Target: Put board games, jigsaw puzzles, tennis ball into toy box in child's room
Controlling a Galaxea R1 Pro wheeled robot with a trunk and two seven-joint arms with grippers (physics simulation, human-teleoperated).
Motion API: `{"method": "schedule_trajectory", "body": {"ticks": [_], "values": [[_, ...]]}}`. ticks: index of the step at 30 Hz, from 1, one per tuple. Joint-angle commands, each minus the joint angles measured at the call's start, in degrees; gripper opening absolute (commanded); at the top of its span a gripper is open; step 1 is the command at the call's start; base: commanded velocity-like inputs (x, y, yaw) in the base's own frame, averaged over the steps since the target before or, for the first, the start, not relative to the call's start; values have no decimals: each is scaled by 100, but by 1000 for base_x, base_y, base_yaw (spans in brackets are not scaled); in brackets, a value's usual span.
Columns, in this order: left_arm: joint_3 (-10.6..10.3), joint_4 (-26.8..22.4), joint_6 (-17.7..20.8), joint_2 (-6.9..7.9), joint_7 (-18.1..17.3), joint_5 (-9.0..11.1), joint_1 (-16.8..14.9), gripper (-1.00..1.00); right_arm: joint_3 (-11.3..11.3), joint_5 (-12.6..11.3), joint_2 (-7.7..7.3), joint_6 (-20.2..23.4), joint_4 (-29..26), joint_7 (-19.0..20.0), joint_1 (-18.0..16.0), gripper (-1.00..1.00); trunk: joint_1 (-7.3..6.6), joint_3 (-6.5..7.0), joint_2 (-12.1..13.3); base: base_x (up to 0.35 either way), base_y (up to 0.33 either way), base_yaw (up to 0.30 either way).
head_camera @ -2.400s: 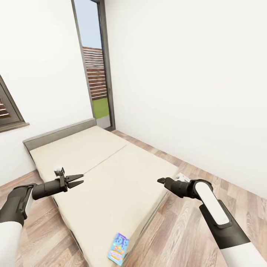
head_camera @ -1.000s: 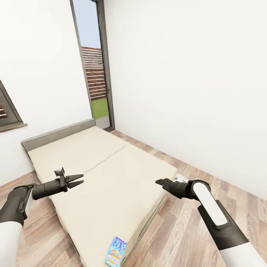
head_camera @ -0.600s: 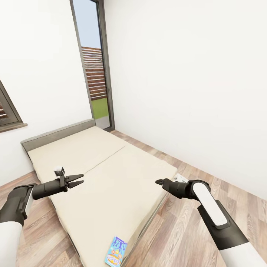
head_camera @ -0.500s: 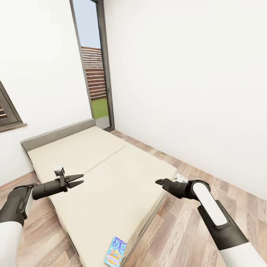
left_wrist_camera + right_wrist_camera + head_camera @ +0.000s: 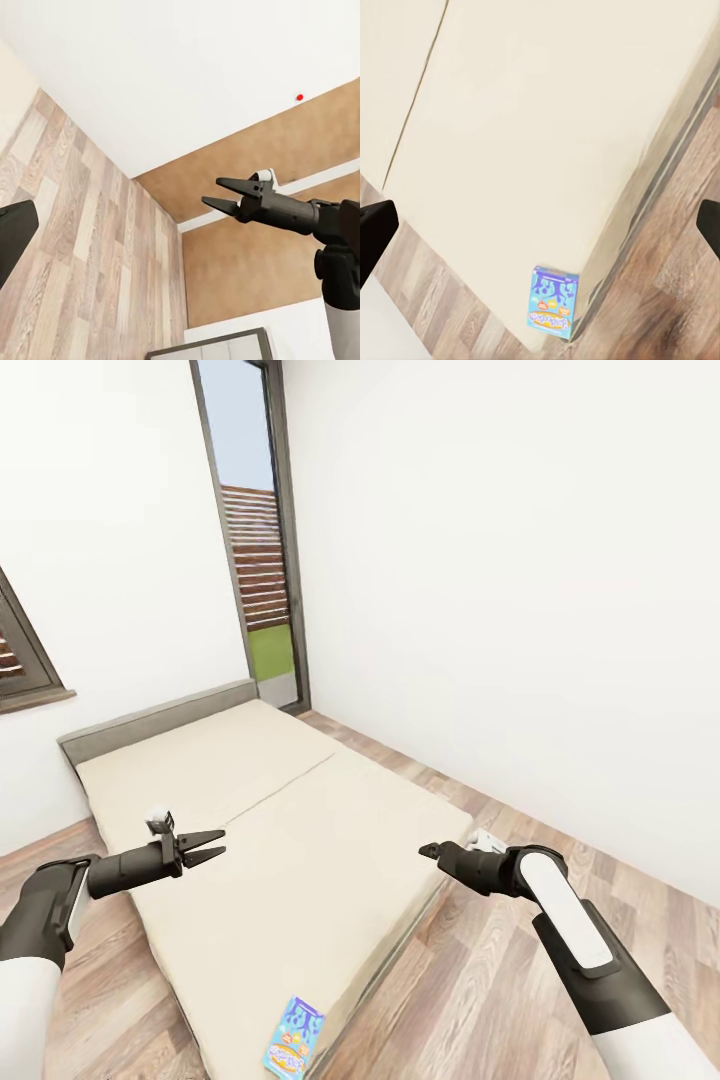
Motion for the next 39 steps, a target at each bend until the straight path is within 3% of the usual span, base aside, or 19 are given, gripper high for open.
{"method": "schedule_trajectory", "body": {"ticks": [1,15,39], "values": [[15,-4,61,-4,-48,-61,-7,100,9,-55,-5,-3,-7,-59,-7,100,4,-13,-13,0,-47,79],[8,-4,55,-4,-48,-61,-6,100,9,-55,-5,-3,-7,-59,-7,100,4,-13,-13,56,-130,83],[6,-4,54,-13,-48,-61,-7,100,9,-55,-5,-3,-7,-59,-7,100,4,-13,-13,7,-285,84]]}}
